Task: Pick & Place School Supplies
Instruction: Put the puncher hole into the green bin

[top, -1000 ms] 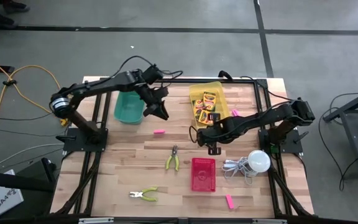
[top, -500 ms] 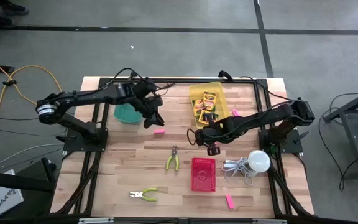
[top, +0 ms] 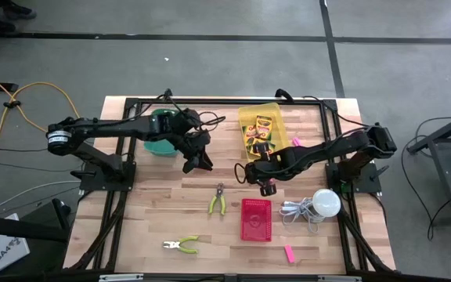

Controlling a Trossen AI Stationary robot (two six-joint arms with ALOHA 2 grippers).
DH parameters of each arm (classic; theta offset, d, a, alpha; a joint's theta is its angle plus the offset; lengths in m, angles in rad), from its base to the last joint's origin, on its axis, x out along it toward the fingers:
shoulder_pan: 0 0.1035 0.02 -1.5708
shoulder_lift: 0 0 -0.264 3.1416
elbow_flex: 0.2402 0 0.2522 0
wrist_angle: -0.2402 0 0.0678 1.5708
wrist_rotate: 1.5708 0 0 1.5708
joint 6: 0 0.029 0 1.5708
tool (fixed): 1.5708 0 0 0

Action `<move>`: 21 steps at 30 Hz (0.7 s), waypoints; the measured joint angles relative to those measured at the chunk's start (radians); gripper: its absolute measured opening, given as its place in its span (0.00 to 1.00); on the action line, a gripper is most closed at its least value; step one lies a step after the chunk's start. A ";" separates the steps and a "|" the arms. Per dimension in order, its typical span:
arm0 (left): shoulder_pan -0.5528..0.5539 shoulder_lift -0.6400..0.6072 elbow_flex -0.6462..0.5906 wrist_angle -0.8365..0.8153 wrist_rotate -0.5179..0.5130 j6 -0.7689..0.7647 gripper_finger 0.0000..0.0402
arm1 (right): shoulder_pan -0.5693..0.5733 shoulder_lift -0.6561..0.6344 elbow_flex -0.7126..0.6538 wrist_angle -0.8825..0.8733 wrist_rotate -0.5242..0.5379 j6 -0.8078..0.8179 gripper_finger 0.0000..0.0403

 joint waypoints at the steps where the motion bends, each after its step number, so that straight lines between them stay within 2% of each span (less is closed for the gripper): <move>1: -0.007 0.000 0.000 0.001 -0.002 0.000 0.26 | 0.000 0.000 0.000 0.000 0.000 0.000 0.00; 8: -0.046 0.000 0.000 0.004 -0.072 -0.090 0.26 | 0.000 0.000 0.000 0.000 0.000 0.002 0.00; 13: -0.066 0.000 0.000 0.002 -0.074 -0.159 0.26 | 0.000 0.000 0.000 0.000 0.000 0.003 0.00; 21: -0.150 0.012 0.000 -0.002 -0.126 -0.179 0.26 | 0.000 0.000 0.000 -0.001 -0.001 0.002 0.00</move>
